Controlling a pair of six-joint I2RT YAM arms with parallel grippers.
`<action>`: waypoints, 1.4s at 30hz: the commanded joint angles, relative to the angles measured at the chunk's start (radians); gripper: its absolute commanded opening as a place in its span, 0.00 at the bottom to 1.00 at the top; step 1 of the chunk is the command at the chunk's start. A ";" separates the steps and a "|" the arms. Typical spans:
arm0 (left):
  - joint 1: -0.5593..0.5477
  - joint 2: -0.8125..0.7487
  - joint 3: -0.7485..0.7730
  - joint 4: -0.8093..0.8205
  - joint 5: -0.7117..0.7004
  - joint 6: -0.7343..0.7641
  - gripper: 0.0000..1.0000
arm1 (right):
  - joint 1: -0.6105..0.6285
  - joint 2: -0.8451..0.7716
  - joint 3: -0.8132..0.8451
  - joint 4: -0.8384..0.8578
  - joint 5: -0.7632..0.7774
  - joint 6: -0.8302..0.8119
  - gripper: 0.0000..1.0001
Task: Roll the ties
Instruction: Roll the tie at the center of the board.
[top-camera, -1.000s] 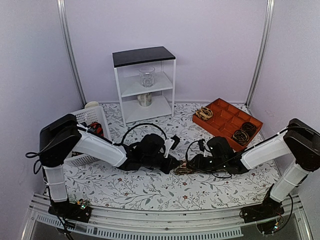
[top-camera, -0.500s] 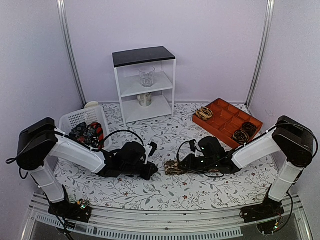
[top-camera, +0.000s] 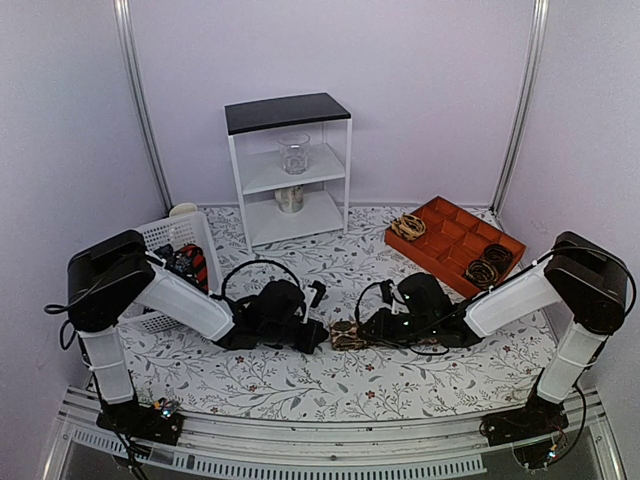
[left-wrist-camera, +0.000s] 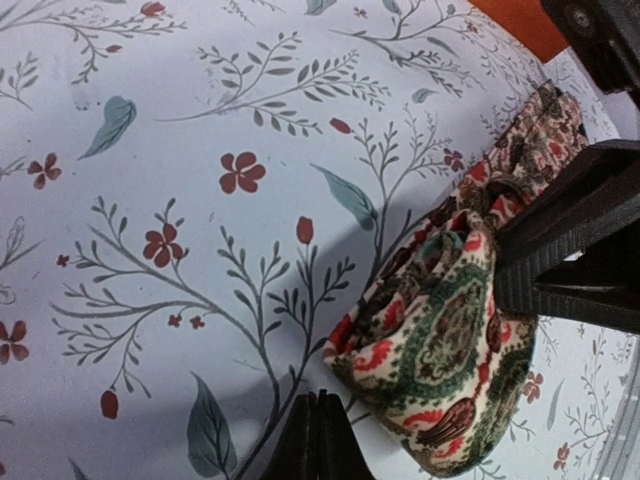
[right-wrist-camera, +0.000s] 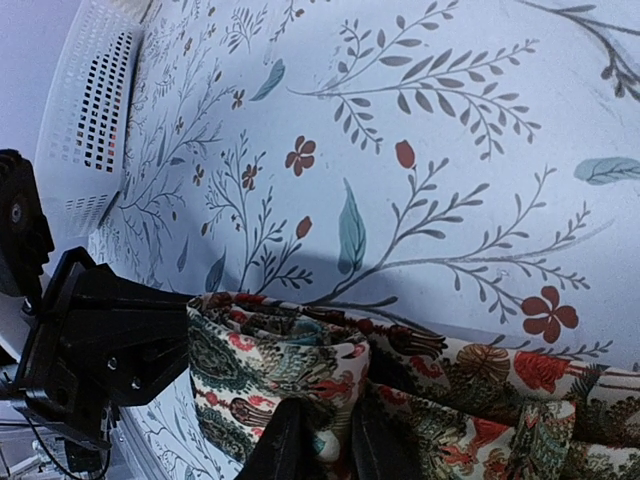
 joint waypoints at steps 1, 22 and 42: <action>0.014 0.019 0.030 0.057 0.064 0.032 0.00 | -0.008 -0.014 -0.023 -0.025 0.010 -0.018 0.18; 0.010 0.030 0.169 0.017 0.172 0.046 0.00 | -0.056 -0.083 -0.075 -0.025 0.017 -0.038 0.21; -0.009 0.117 0.279 -0.018 0.175 0.023 0.00 | -0.080 -0.144 -0.113 -0.050 0.030 -0.051 0.24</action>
